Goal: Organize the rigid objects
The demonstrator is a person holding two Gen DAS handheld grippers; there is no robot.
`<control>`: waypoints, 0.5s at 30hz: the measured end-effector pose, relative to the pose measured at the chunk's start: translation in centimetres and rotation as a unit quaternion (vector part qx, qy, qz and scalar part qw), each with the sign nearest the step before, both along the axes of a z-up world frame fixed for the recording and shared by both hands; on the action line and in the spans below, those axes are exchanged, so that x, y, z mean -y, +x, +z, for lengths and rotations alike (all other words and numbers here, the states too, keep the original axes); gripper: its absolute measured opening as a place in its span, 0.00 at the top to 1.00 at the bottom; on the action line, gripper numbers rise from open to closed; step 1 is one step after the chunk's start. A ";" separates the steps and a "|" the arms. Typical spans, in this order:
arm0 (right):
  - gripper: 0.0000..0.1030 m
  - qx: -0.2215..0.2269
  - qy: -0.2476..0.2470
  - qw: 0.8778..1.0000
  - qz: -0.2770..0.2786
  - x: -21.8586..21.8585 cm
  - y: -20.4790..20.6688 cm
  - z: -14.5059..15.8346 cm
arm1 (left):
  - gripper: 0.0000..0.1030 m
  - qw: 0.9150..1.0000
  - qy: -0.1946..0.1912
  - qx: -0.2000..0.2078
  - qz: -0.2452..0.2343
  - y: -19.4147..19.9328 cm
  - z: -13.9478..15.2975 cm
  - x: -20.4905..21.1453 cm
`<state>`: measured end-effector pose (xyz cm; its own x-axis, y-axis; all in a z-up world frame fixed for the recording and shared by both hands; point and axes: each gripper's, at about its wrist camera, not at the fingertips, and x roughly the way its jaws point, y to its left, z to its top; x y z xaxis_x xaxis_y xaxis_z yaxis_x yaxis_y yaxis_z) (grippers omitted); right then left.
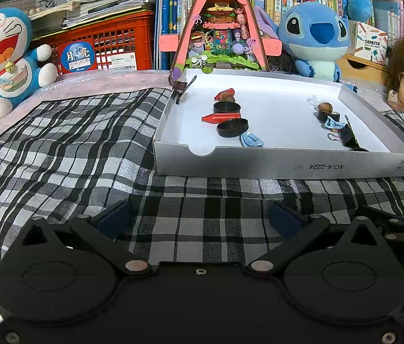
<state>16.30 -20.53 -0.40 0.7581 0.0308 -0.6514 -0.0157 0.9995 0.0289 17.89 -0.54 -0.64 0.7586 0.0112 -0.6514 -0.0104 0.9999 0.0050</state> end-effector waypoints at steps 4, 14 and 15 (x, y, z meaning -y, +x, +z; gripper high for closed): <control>0.00 0.000 0.000 1.000 0.000 0.0 0.0 0.0 | 0.00 1.000 0.001 0.000 0.000 0.0 0.0 0.1; 0.00 0.000 0.000 1.000 0.000 0.0 0.0 0.0 | 0.00 1.000 0.001 0.000 0.001 0.1 0.0 0.1; 0.00 0.000 0.000 1.000 0.000 0.0 0.0 0.0 | 0.00 1.000 0.001 0.000 0.001 0.1 0.0 0.1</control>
<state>16.33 -20.56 -0.40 0.7581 0.0310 -0.6515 -0.0158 0.9995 0.0292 17.95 -0.62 -0.69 0.7586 0.0137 -0.6514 -0.0119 0.9999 0.0073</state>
